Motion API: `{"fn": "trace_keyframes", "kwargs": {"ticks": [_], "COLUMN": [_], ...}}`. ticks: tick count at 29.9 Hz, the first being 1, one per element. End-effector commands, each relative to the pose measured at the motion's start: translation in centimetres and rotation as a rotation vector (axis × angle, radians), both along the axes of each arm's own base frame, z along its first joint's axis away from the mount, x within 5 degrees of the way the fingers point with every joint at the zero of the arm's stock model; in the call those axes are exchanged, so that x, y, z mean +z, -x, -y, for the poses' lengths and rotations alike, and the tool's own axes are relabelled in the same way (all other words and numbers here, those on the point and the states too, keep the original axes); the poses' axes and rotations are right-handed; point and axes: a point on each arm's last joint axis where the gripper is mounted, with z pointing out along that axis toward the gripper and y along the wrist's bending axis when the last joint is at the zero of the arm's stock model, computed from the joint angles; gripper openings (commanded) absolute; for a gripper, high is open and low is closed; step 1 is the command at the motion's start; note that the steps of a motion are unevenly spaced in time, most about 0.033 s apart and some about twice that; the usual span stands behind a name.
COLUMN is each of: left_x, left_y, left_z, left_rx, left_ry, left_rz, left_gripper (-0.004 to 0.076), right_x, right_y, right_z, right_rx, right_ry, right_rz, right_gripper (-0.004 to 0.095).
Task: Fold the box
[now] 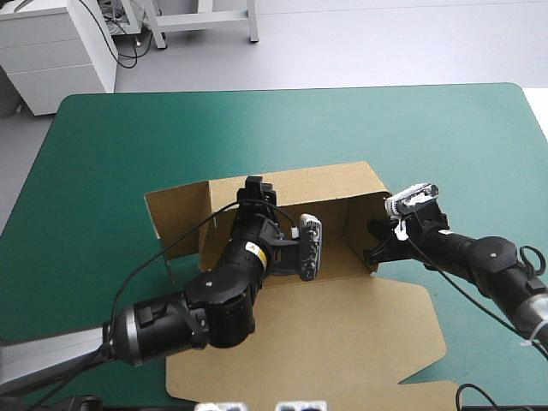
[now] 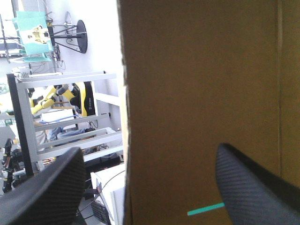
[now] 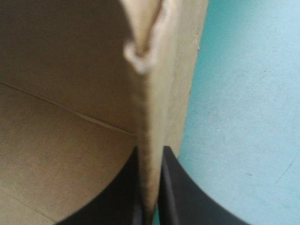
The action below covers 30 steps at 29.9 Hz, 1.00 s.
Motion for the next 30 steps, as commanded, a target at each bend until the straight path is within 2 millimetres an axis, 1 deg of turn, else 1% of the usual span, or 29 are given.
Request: {"fn": "trace_keyframes", "kwargs": {"ticks": [1, 5, 6, 7, 8, 9, 11, 12, 13, 15, 17, 19, 21, 24, 26, 28, 30], "left_x": [2.9, 4.0, 4.4, 4.9, 5.5, 6.0, 7.1, 7.9, 8.6, 9.9, 11.3, 12.8, 14.0, 16.2, 17.1, 17.8, 17.9], "left_y": [2.2, 4.8, 5.4, 5.8, 6.1, 6.2, 6.3, 6.2, 6.1, 5.8, 5.2, 4.3, 3.3, 1.3, -0.2, -1.5, -2.3], "left_z": [-0.8, -0.5, -0.4, -0.3, -0.4, -0.2, -0.2, -0.2, -0.3, -0.3, -0.7, -1.4, -2.4, -5.2, -7.3, -9.6, -11.2], "left_rx": [-0.010, -0.048, -0.061, -0.079, -0.089, -0.104, -0.134, -0.147, -0.160, -0.184, -0.171, -0.135, -0.092, 0.008, 0.096, 0.196, 0.272], "left_ry": [0.010, 0.015, 0.035, 0.051, 0.070, 0.088, 0.144, 0.181, 0.213, 0.275, 0.330, 0.395, 0.455, 0.550, 0.604, 0.667, 0.713], "left_rz": [0.107, 0.162, 0.172, 0.182, 0.195, 0.205, 0.205, 0.206, 0.210, 0.212, 0.192, 0.151, 0.071, -0.033, -0.066, -0.101, -0.136], "left_gripper": [0.0563, 0.0563, 0.0557, 0.0531, 0.0477, 0.0395, 0.0203, 0.0068, -0.0009, 0.0020, 0.0017, 0.0017, 0.0017, 0.0017, 0.0017, 0.0017, 0.0017], "right_x": [1.3, 1.3, 1.3, 1.3, 1.3, 1.3, 1.3, 1.3, 1.3, 1.3, 1.3, 1.3, 1.3, 1.3, 1.3, 1.3, 1.3], "right_y": [0.1, 0.1, 0.1, 0.1, 0.1, 0.0, 0.0, 0.0, 0.0, 0.0, 0.0, 0.0, 0.0, 0.0, 0.0, 0.0, 0.0], "right_z": [-0.3, -0.3, -0.3, -0.3, -0.3, -0.3, -0.2, -0.2, -0.2, -0.2, -0.2, -0.2, -0.2, -0.2, -0.2, -0.2, -0.2], "right_rx": [0.009, 0.007, 0.007, 0.007, 0.005, 0.003, 0.001, 0.001, 0.002, 0.002, 0.002, 0.002, 0.002, 0.000, -0.002, -0.003, -0.002], "right_ry": [-0.045, -0.044, -0.044, -0.044, -0.043, -0.043, -0.042, -0.042, -0.040, -0.040, -0.040, -0.040, -0.040, -0.040, -0.037, -0.035, -0.032], "right_rz": [0.028, 0.029, 0.029, 0.029, 0.030, 0.031, 0.032, 0.032, 0.032, 0.032, 0.032, 0.032, 0.032, 0.033, 0.036, 0.038, 0.039], "right_gripper": [-0.0014, -0.0014, -0.0014, -0.0014, -0.0014, -0.0014, -0.0014, -0.0014, -0.0014, -0.0014, -0.0014, -0.0014, -0.0014, -0.0014, -0.0014, -0.0014, -0.0014]}}
